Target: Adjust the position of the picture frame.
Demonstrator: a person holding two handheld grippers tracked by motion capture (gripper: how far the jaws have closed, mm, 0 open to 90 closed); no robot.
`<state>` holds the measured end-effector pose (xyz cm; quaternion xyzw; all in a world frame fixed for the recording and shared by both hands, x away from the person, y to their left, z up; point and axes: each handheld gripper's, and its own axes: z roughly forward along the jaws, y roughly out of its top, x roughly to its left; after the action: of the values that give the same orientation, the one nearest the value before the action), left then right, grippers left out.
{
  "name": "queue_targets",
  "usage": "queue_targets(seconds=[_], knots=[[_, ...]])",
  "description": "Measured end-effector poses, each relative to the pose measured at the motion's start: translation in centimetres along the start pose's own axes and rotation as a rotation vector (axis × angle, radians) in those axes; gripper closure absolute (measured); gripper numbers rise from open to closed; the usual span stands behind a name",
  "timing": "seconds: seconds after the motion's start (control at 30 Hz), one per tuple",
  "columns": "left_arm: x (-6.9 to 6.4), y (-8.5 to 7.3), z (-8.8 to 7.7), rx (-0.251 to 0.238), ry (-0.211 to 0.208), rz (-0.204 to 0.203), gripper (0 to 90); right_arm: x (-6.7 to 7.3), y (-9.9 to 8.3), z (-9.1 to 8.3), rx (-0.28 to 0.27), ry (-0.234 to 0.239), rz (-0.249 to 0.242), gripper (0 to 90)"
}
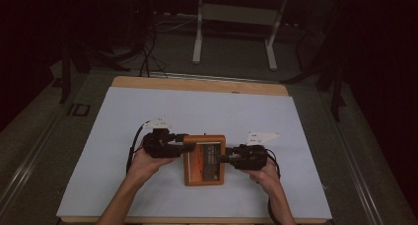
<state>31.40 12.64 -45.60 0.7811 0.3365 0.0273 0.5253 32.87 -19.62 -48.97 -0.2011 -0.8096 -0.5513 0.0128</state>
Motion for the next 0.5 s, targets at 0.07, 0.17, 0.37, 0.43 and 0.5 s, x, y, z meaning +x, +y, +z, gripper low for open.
queue_targets(seconds=[0.07,0.17,0.37,0.43,0.5], knots=[[0.0,-1.0,0.0,0.007,0.005,-0.013,48.9,-0.1,-0.1,0.0,-0.002,-0.004,0.01,64.9],[-0.3,-2.5,0.6,0.056,0.0,-0.012,49.2,-0.1,-0.1,0.0,-0.006,-0.01,0.014,64.6],[-0.2,-3.4,1.9,0.116,-0.015,-0.023,59.6,-0.3,-0.1,0.2,-0.01,-0.035,0.04,63.5],[0.0,-3.4,1.8,0.109,-0.032,-0.034,63.5,-0.4,-0.2,0.2,-0.007,-0.043,0.049,63.3],[0.3,-3.4,1.8,0.11,-0.038,-0.051,63.6,-0.7,-0.5,0.2,-0.019,-0.045,0.076,63.9]])
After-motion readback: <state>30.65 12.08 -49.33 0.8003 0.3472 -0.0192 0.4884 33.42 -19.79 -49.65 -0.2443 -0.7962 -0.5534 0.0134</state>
